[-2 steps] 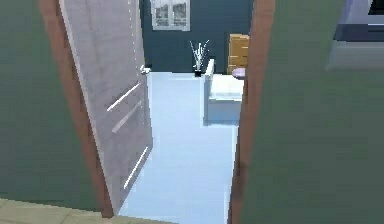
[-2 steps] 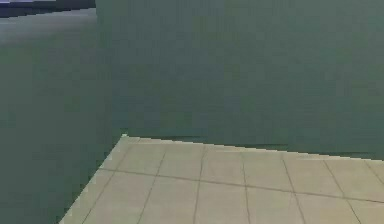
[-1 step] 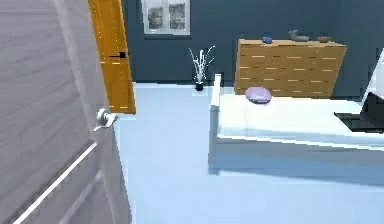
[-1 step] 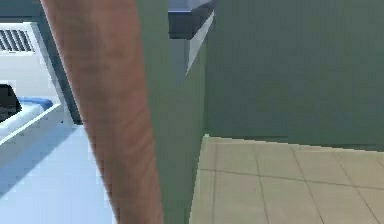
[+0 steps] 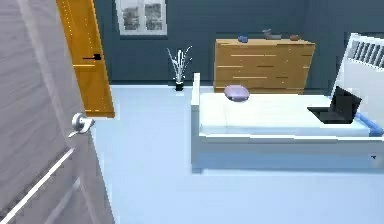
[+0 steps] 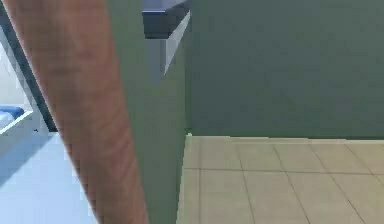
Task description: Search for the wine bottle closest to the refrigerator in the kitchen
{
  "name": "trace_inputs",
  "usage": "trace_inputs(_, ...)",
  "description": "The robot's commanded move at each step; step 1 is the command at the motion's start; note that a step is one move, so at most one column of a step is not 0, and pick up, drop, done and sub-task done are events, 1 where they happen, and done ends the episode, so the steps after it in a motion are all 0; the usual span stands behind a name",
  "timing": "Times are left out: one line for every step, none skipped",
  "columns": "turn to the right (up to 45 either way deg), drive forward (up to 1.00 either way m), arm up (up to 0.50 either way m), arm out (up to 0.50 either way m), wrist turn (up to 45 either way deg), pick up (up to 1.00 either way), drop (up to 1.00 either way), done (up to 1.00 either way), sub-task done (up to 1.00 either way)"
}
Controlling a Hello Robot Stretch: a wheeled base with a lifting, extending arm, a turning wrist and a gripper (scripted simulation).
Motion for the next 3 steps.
trace_inputs(0.0,1.0,0.0,0.0,0.0,0.0,0.0,0.0,0.0)
trace_inputs(6.0,0.0,0.0,0.0,0.0,0.0,0.0,0.0,0.0)
trace_inputs(3.0,0.0,0.0,0.0,0.0,0.0,0.0,0.0,0.0)
